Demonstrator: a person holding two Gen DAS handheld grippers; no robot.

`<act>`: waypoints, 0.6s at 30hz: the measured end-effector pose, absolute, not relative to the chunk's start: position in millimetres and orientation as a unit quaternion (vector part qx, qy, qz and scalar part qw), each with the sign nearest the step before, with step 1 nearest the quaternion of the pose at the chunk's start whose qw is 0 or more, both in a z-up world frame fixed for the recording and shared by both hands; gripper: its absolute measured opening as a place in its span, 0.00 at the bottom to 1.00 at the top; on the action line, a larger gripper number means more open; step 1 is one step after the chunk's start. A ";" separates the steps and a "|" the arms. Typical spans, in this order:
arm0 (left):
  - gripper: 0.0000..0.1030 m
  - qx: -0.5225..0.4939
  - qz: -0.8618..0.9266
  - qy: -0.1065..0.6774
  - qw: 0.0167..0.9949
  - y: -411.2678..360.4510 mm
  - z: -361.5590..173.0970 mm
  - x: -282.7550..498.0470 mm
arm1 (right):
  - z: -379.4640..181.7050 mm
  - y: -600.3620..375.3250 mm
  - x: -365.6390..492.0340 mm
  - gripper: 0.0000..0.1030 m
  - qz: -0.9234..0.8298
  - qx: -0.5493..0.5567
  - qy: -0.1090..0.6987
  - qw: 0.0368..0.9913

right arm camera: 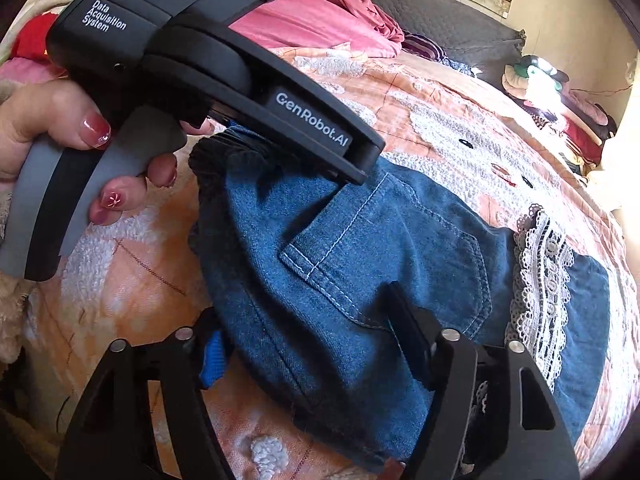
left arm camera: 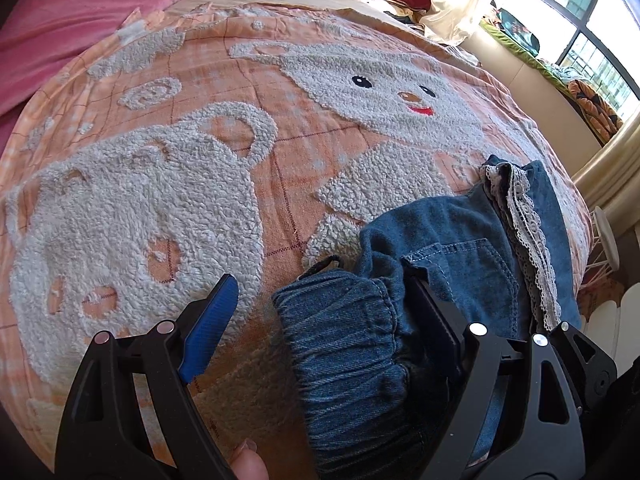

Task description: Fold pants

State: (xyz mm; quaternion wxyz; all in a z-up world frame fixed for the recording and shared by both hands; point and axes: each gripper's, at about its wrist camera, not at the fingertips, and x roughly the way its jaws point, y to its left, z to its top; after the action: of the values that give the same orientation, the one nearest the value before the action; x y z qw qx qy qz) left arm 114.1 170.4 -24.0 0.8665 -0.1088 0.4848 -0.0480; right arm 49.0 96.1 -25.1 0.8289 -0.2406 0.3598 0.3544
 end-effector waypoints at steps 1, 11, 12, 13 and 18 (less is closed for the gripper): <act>0.69 -0.111 -0.050 0.486 0.865 169.7 -25.0 114.1 | -24.5 94.2 50.6 0.56 0.353 -0.236 0.359 0.831; 0.44 -0.111 -0.061 0.472 0.872 149.1 -7.1 105.7 | -4.5 59.1 59.4 0.24 0.368 -0.154 0.356 0.845; 0.44 -0.108 -0.063 0.469 0.875 146.5 -3.2 104.6 | -2.5 55.2 59.5 0.23 0.370 -0.146 0.355 0.846; 0.44 -0.107 -0.063 0.465 0.877 144.2 0.7 103.5 | 0.0 51.2 59.6 0.23 0.372 -0.137 0.355 0.847; 0.44 -0.104 -0.072 0.446 0.886 131.6 21.7 100.2 | 14.4 28.1 59.1 0.23 0.380 -0.099 0.346 0.852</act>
State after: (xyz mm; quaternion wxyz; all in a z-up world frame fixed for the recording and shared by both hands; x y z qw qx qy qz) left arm 100.2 131.6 21.7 0.8858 -0.1040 0.4464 -0.0721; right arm 59.1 28.1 14.4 0.8524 -0.0989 0.3458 0.3795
